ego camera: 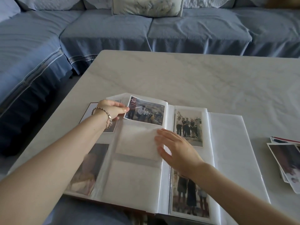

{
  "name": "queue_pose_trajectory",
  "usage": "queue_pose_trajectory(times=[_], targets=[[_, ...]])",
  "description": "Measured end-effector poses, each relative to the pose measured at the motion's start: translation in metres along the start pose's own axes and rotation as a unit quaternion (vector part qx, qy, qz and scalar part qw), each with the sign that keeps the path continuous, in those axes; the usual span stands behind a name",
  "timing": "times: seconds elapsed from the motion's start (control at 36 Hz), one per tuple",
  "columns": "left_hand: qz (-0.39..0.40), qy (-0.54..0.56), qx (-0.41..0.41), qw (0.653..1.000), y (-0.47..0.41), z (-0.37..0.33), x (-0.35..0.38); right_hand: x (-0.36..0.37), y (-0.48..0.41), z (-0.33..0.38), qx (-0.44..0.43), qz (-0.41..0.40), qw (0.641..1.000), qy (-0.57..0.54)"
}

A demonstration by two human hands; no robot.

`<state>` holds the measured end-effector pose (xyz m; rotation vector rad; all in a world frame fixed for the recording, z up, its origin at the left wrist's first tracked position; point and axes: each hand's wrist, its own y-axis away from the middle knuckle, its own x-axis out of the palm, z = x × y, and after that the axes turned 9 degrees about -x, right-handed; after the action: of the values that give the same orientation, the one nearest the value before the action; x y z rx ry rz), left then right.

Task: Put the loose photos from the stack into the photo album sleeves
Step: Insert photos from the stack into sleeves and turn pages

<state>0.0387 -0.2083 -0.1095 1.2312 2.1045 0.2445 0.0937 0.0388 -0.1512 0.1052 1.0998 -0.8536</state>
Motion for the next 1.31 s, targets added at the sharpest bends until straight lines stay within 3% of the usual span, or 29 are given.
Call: queue_pose_trajectory(times=[0.14, 0.33, 0.61, 0.97, 1.31], targets=[[0.035, 0.000, -0.017, 0.999, -0.001, 0.001, -0.002, -0.001, 0.000, -0.002, 0.012, 0.014, 1.000, -0.014], [-0.063, -0.057, 0.132, 0.988, 0.007, 0.011, 0.009, -0.002, -0.001, -0.001, 0.024, 0.017, 0.999, -0.027], [-0.131, -0.022, 0.230, 0.964, 0.015, 0.024, 0.021, -0.001, -0.002, 0.002, 0.036, 0.023, 0.999, -0.028], [-0.178, -0.028, 0.278, 0.944, 0.019, 0.028, 0.025, -0.002, -0.001, 0.006, 0.041, 0.023, 0.998, -0.028], [-0.147, 0.030, 0.221, 0.964, 0.017, 0.023, 0.020, -0.003, -0.001, 0.007, 0.039, 0.024, 0.999, -0.025]])
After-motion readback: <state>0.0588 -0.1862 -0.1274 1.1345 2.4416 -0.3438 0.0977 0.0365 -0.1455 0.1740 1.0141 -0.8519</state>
